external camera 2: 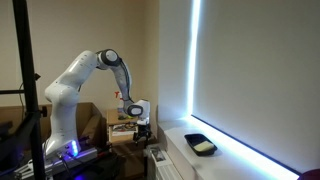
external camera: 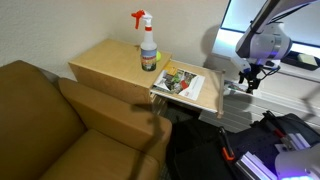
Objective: Put the black bowl on the windowsill and the green ball on the nightstand
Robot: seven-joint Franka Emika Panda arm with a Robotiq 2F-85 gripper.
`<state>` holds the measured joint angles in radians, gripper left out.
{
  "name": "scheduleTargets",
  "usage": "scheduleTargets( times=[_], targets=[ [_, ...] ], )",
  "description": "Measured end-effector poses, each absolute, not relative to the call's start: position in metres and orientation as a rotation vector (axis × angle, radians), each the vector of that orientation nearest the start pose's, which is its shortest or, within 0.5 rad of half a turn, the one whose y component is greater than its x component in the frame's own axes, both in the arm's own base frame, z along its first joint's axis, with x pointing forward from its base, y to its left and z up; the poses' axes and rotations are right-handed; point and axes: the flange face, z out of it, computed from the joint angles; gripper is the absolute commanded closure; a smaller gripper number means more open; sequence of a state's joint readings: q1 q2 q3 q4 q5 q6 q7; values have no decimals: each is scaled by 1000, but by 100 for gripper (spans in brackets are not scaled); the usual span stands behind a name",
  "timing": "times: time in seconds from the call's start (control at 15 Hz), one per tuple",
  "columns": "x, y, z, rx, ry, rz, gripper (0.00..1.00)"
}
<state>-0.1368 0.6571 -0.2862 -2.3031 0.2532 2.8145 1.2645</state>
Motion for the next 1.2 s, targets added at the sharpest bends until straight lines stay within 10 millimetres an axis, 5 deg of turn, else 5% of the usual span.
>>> scheduleTargets(
  times=[0.33, 0.67, 1.2],
  targets=[
    [472, -179, 31, -2016, 2604, 170, 0],
    [512, -149, 31, -2088, 2524, 226, 0],
    [567, 5, 32, -2298, 2060, 453, 0]
  ],
)
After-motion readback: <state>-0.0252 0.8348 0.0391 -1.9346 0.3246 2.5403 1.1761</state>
